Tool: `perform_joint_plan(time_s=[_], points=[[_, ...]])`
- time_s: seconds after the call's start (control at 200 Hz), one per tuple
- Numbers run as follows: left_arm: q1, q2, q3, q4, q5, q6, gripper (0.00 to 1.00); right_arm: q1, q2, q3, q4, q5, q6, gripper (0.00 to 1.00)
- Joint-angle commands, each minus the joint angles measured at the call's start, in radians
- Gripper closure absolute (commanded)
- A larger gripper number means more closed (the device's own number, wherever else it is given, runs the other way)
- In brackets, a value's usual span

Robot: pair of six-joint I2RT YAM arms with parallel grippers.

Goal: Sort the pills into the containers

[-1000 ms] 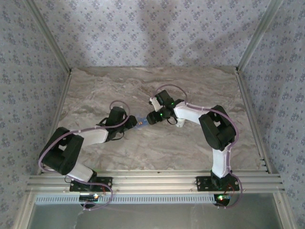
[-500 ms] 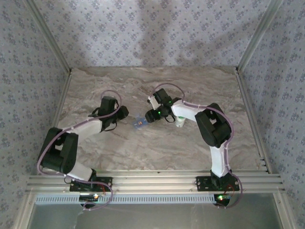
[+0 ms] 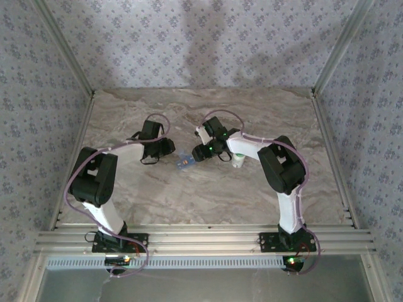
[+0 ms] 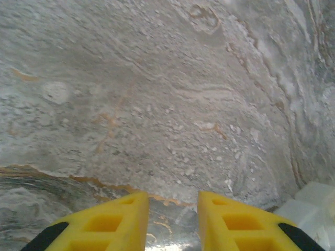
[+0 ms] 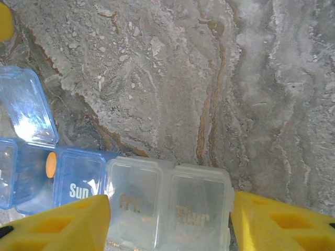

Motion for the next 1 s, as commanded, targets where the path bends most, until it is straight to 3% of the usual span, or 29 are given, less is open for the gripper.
perform_joint_plan(time_s=[0.0,0.53,0.995], points=[[0.001,-0.001,0.006,-0.006,0.070,0.024,0.69,-0.016,0.022,-0.021,-0.037,0.005,-0.008,0.37],[-0.044,-0.040,-0.021,0.062,0.223,0.010,0.69,-0.024,0.037,-0.034,0.001,-0.008,0.039,0.37],[-0.111,-0.054,-0.042,0.064,0.205,0.000,0.72,-0.032,0.042,-0.038,0.005,-0.003,0.060,0.37]])
